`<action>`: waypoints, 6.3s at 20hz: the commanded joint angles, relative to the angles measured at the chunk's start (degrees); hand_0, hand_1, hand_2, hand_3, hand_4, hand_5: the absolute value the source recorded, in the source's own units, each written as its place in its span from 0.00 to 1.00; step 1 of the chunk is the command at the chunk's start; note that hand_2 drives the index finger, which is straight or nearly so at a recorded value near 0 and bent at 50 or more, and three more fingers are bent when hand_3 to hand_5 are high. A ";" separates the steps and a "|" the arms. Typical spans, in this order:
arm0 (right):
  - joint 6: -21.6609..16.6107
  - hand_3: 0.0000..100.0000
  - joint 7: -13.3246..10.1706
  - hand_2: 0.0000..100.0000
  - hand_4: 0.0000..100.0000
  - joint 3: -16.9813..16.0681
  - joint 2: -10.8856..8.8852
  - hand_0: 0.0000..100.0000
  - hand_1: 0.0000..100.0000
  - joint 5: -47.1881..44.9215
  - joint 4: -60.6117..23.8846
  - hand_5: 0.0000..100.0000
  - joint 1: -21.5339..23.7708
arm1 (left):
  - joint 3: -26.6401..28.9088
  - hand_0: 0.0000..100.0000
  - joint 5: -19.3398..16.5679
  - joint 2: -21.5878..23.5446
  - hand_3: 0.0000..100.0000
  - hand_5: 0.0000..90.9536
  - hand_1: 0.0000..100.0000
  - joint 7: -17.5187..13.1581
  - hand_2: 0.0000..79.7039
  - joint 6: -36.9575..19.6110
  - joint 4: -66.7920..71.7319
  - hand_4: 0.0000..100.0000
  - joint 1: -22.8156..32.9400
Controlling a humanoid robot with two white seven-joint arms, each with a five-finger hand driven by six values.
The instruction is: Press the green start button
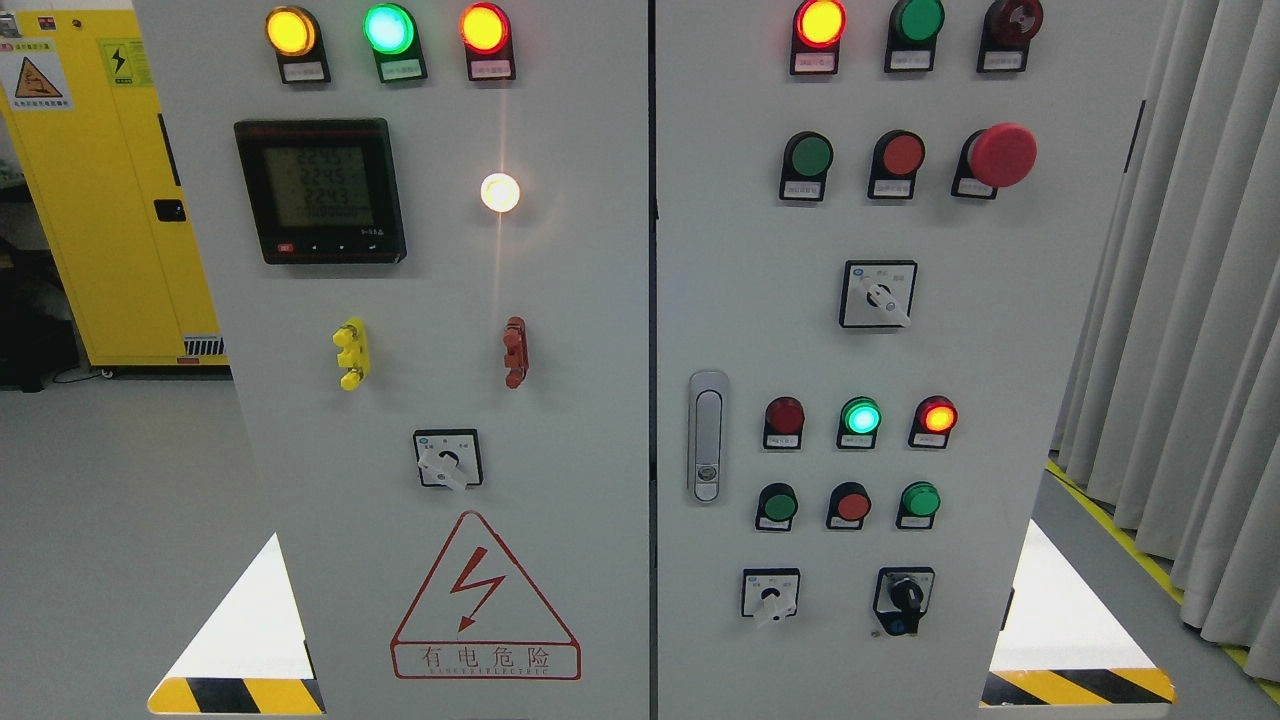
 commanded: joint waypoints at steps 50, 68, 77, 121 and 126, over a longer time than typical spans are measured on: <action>0.36 0.84 -5.12 0.00 0.82 -0.71 -1.39 0.40 0.72 22.78 -6.58 0.96 -28.59 | -0.18 0.12 -0.08 -3.99 0.00 0.00 0.56 0.38 0.00 0.02 -1.50 0.00 -1.85; 0.80 0.84 -5.21 0.00 0.82 -0.54 -1.39 0.41 0.72 22.78 -3.33 0.96 -30.69 | -0.18 0.12 -0.08 -3.99 0.00 0.00 0.56 0.38 0.00 0.02 -1.50 0.00 -1.85; 0.80 0.84 -5.29 0.00 0.82 -0.54 -1.39 0.41 0.72 22.52 -3.23 0.96 -30.61 | -0.18 0.12 -0.08 -3.99 0.00 0.00 0.56 0.38 0.00 0.02 -1.50 0.00 -1.84; -1.05 0.01 -1.34 0.00 0.05 -0.62 -1.30 0.57 0.59 -26.44 -13.17 0.00 -13.12 | -0.18 0.12 -0.08 -3.99 0.00 0.00 0.56 0.38 0.00 0.02 -1.50 0.00 -1.85; -1.05 0.01 -1.25 0.00 0.06 -0.62 -1.30 0.54 0.59 -26.53 -12.73 0.00 -13.12 | -0.18 0.12 -0.08 -3.99 0.00 0.00 0.56 0.38 0.00 0.02 -1.50 0.00 -1.85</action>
